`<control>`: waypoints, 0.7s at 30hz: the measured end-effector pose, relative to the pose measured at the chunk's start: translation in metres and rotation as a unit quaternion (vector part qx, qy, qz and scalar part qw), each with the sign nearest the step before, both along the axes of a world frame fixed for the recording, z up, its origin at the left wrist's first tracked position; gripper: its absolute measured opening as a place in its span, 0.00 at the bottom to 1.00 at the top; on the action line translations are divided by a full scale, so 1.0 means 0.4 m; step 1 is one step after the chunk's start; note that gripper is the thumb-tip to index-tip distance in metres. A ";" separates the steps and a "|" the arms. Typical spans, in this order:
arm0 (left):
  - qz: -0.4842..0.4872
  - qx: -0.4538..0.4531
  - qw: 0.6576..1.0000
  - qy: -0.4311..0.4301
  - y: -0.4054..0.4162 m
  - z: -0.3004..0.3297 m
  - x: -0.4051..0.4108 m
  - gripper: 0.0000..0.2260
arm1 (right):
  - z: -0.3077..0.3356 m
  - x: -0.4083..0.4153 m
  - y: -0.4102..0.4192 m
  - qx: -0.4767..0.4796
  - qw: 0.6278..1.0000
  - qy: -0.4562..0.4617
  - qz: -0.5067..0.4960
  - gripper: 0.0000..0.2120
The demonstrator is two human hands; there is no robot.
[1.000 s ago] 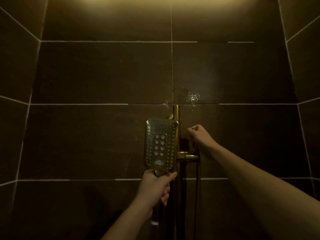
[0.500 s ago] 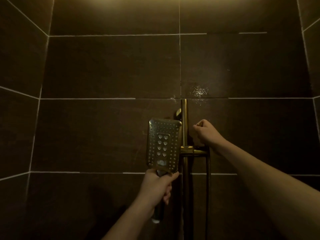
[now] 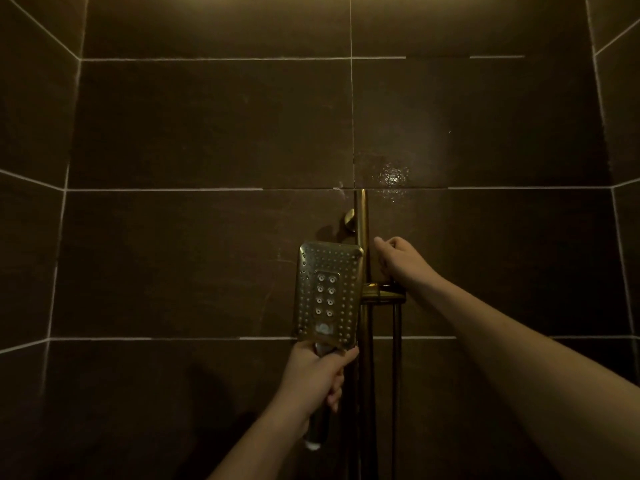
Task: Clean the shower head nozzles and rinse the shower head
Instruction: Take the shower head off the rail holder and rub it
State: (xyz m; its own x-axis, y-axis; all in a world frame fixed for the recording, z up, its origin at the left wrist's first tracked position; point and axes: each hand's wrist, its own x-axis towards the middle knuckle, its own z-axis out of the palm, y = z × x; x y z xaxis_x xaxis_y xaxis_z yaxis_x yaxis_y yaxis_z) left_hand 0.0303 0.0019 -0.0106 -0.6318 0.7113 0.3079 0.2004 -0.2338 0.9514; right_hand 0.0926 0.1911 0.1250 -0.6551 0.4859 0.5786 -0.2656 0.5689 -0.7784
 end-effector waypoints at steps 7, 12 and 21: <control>0.000 0.007 1.000 -0.015 -0.006 -0.034 -0.026 0.10 | -0.045 -0.012 -0.003 0.000 1.000 -0.004 -0.028 0.16; 0.003 0.022 0.999 -0.023 -0.002 -0.073 -0.044 0.12 | -0.092 -0.016 0.021 0.002 0.998 -0.008 -0.069 0.16; -0.001 0.021 1.000 -0.019 0.007 -0.116 -0.033 0.16 | -0.143 -0.002 0.005 0.047 0.994 -0.002 -0.099 0.16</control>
State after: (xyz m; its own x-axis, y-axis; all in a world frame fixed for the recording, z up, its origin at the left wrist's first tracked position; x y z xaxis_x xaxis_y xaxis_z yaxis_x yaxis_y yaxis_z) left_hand 0.0170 0.0047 -0.0570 -0.6416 0.6999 0.3137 0.1637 -0.2746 0.9475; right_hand 0.0920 0.1930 0.0677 -0.5544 0.5489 0.6255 -0.1387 0.6802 -0.7198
